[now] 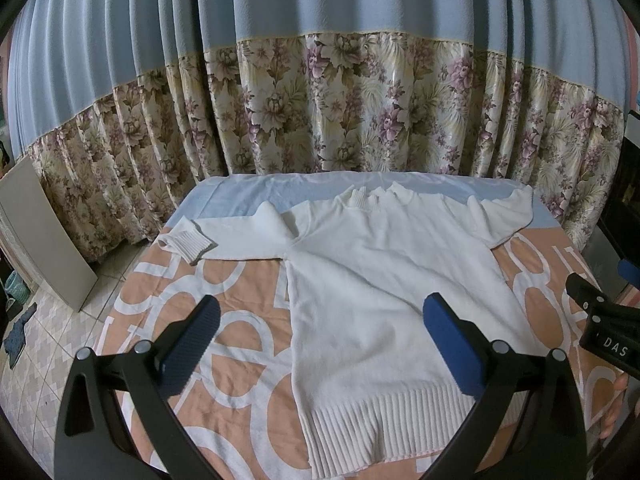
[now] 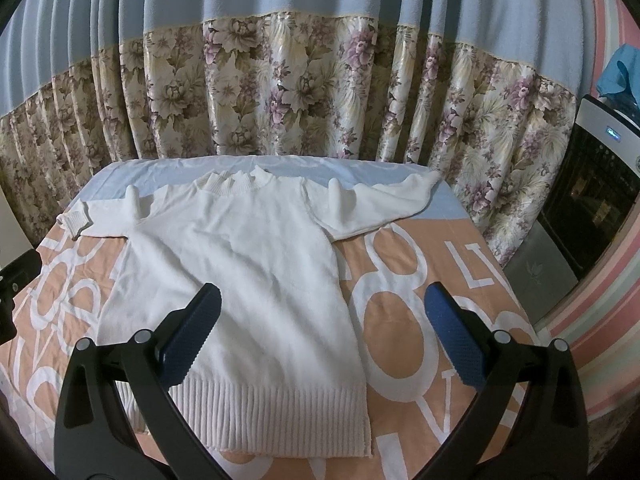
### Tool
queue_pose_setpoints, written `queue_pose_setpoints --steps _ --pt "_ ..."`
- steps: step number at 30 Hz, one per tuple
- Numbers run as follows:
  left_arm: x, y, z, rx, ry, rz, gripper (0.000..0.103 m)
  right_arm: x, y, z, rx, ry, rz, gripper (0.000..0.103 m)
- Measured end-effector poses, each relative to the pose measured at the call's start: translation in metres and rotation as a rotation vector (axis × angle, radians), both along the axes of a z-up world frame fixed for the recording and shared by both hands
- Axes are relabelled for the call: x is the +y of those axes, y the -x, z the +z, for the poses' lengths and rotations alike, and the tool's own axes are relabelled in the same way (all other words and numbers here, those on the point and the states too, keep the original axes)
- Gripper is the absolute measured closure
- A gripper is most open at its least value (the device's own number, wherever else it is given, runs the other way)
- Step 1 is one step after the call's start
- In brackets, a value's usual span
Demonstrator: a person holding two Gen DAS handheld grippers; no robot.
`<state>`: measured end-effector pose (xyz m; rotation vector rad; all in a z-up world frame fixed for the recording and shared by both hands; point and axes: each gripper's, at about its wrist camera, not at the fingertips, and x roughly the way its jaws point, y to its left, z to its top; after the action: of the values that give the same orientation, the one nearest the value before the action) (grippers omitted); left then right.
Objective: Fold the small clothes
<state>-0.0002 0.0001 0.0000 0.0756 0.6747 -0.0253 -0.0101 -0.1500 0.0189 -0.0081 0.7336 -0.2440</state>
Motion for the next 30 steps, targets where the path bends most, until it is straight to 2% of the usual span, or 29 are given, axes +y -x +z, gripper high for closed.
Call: queue_pose_setpoints --steps 13,16,23,26,30 --pt "0.004 -0.001 -0.007 0.004 -0.006 0.01 0.001 -0.005 -0.004 -0.005 0.004 -0.002 0.019 0.003" --pt "0.013 -0.012 -0.02 0.003 -0.009 0.009 0.001 -0.006 -0.013 -0.004 -0.008 -0.011 0.047 0.003" --pt "0.017 -0.034 -0.018 -0.031 -0.011 -0.007 0.001 -0.012 -0.038 -0.006 -0.05 -0.076 0.148 0.003" --pt "0.018 -0.041 -0.021 -0.087 -0.006 -0.023 0.001 -0.014 -0.055 -0.009 -0.029 -0.058 0.151 0.003" --pt "0.016 -0.061 -0.022 -0.051 0.006 -0.028 0.001 -0.02 -0.075 -0.01 -0.033 0.003 0.138 0.003"
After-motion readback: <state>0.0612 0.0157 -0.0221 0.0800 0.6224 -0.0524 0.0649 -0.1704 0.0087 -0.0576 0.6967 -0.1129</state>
